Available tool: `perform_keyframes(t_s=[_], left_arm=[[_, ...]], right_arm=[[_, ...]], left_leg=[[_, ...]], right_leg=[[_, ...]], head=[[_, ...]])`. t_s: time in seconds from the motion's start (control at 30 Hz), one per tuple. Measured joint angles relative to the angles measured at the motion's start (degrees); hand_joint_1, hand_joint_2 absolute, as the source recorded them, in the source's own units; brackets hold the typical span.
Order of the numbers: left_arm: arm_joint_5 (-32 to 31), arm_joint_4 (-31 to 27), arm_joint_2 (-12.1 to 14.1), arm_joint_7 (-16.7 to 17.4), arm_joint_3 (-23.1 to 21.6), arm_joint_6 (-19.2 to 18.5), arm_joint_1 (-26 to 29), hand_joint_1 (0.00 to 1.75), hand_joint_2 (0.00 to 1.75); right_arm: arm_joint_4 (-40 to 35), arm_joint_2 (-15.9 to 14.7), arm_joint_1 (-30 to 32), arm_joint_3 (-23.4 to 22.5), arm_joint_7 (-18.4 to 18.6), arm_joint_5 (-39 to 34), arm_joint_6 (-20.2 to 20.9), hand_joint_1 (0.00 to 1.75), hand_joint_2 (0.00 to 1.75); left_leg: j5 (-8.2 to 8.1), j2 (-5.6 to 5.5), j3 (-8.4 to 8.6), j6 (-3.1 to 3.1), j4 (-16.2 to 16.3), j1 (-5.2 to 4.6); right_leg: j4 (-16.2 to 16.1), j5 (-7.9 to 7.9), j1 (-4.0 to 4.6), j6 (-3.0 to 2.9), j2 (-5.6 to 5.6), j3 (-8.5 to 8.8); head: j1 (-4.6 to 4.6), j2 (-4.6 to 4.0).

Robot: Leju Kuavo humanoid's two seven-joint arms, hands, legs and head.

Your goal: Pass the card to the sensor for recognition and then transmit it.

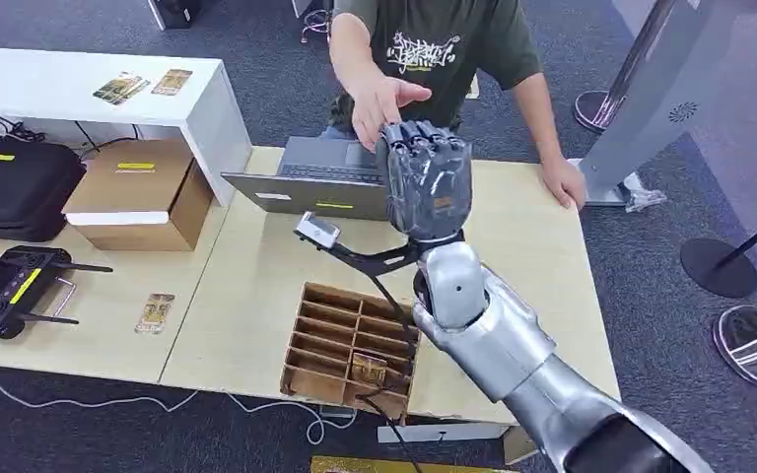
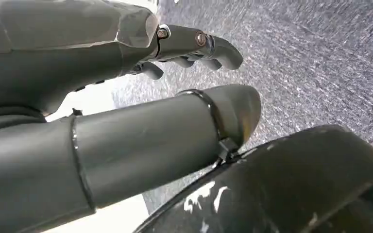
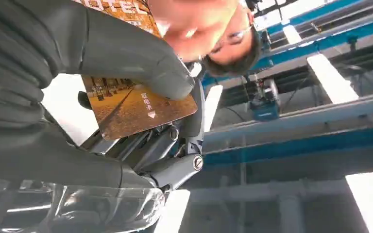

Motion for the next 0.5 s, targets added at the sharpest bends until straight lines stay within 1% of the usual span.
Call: perform_keyframes(t_s=[0.1, 0.23, 0.33, 0.5], left_arm=[[0.0, 0.0, 0.2, 0.24, -1.94, -0.09, -0.04, 0.0, 0.0], [0.0, 0.0, 0.35, 0.54, -3.93, -0.09, -0.08, 0.0, 0.0], [0.0, 0.0, 0.41, 0.68, -5.09, -0.07, -0.17, 0.0, 0.0], [0.0, 0.0, 0.46, 0.74, -6.45, 0.07, -0.39, 0.0, 0.0]], right_arm=[[7.34, -0.02, -5.04, 3.49, -0.35, 0.0, 0.09, 1.75, 1.75], [15.19, 0.18, -9.33, 5.96, -0.48, 0.0, 0.13, 1.75, 1.75], [19.14, 0.57, -11.4, 6.9, -0.68, 0.0, 0.2, 1.75, 1.75], [23.01, 1.2, -13.12, 7.84, -0.63, 0.0, 0.44, 1.75, 1.75]], left_leg=[[0.0, -0.05, -0.01, 0.0, 0.01, 0.0], [0.0, -0.08, -0.02, 0.0, 0.02, -0.01], [0.0, -0.07, -0.02, 0.0, 0.03, -0.02], [0.0, -0.08, -0.03, 0.0, 0.03, -0.01]], right_leg=[[0.01, 0.0, 0.0, 0.0, -0.05, 0.01], [0.01, 0.01, -0.01, 0.01, -0.08, 0.03], [0.0, 0.01, -0.01, 0.01, -0.07, 0.02], [0.01, 0.01, -0.01, 0.01, -0.08, 0.02]], head=[[-0.04, 0.0], [-0.02, 0.0], [0.0, 0.0], [0.0, 0.0]])
